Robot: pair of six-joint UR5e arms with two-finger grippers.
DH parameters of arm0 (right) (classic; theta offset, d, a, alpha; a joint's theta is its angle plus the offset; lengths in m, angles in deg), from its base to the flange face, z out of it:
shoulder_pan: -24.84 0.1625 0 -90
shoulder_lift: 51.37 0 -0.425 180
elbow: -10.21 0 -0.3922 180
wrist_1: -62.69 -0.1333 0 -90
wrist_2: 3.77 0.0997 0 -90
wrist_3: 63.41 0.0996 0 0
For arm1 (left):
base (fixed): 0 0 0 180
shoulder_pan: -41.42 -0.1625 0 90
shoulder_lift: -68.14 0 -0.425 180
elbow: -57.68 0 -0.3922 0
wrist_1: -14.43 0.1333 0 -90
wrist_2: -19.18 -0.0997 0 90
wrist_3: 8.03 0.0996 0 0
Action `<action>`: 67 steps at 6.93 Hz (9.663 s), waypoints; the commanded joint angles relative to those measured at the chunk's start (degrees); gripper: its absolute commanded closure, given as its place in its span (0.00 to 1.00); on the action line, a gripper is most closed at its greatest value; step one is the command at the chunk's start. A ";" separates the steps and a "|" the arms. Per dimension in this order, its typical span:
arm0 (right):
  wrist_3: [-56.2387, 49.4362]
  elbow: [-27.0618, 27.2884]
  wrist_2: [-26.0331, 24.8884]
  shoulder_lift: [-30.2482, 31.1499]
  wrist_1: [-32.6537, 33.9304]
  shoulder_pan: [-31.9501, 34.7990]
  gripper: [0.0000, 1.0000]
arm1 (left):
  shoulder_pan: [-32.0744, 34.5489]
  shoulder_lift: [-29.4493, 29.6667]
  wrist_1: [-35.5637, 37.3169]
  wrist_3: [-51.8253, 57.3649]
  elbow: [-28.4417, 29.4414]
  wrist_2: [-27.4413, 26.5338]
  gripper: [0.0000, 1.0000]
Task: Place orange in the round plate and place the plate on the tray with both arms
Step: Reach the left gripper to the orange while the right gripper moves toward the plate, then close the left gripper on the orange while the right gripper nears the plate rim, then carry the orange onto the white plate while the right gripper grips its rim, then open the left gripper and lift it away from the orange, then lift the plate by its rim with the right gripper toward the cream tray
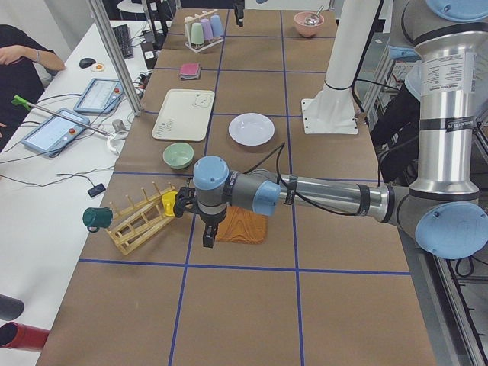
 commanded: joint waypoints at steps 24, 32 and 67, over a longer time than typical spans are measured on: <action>61.83 -6.27 -48.60 -13.68 -44.28 -44.18 0.00 | -33.61 6.19 -21.28 -50.14 3.63 -14.60 0.29; 61.74 -18.81 -55.29 -20.51 -49.12 -45.51 0.01 | -47.30 31.06 4.04 -68.50 -2.62 -21.69 0.25; 93.38 -40.26 -88.14 -36.70 -63.71 -39.27 1.00 | -16.65 17.00 6.41 -11.11 -5.43 -10.38 0.06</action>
